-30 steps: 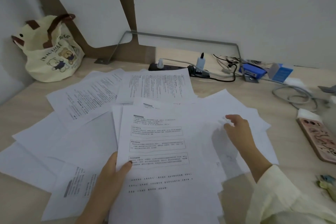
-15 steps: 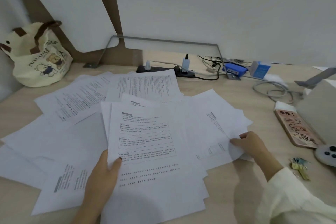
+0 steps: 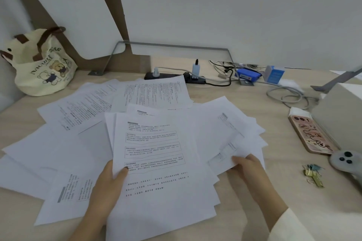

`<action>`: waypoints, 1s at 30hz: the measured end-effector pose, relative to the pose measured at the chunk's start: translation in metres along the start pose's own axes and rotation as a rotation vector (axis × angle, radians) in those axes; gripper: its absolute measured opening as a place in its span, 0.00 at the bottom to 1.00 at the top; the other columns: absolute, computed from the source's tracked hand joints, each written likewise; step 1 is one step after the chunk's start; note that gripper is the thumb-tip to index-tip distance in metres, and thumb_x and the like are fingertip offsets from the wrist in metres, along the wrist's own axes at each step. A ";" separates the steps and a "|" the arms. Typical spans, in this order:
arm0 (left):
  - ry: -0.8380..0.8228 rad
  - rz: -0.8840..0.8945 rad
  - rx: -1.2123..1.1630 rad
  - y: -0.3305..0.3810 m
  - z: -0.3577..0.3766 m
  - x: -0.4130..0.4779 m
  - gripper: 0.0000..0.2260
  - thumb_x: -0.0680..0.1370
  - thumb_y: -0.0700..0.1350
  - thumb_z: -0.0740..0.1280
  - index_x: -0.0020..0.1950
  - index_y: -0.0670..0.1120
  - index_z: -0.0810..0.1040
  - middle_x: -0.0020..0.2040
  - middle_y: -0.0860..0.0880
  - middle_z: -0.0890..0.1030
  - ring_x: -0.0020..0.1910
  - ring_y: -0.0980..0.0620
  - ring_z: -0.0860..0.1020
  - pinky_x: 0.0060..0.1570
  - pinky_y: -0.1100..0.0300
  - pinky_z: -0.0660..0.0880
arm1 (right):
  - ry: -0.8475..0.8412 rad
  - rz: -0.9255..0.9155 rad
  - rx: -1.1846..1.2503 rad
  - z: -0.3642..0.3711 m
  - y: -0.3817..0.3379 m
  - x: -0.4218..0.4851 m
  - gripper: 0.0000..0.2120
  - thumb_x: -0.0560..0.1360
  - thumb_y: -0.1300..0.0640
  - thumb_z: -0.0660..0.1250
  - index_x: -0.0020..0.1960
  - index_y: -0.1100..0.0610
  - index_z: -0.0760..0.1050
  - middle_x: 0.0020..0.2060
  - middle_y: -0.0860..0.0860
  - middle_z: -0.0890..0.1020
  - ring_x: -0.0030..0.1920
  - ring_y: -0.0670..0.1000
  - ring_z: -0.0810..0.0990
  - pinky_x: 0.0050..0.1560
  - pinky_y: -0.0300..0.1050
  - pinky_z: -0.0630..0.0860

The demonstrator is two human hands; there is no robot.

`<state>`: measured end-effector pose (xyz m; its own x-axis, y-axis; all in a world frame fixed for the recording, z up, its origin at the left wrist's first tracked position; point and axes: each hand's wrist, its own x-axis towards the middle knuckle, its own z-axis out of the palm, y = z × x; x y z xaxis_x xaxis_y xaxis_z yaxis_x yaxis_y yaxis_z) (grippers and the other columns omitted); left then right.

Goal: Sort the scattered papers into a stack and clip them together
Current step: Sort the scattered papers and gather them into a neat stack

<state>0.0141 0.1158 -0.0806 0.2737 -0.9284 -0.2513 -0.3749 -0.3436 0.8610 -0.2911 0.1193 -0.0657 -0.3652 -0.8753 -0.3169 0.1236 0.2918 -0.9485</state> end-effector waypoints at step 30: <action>-0.212 -0.017 -0.308 0.003 -0.018 -0.004 0.13 0.78 0.46 0.63 0.63 0.50 0.75 0.59 0.52 0.80 0.56 0.52 0.78 0.60 0.50 0.72 | -0.183 -0.279 -0.247 0.076 -0.102 -0.008 0.11 0.77 0.61 0.60 0.55 0.53 0.78 0.47 0.50 0.84 0.46 0.52 0.83 0.46 0.48 0.79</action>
<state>0.0276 0.1205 -0.0688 0.0760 -0.9427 -0.3249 -0.0787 -0.3305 0.9405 -0.2303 0.0669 0.0333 -0.1807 -0.9815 -0.0636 -0.1906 0.0984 -0.9767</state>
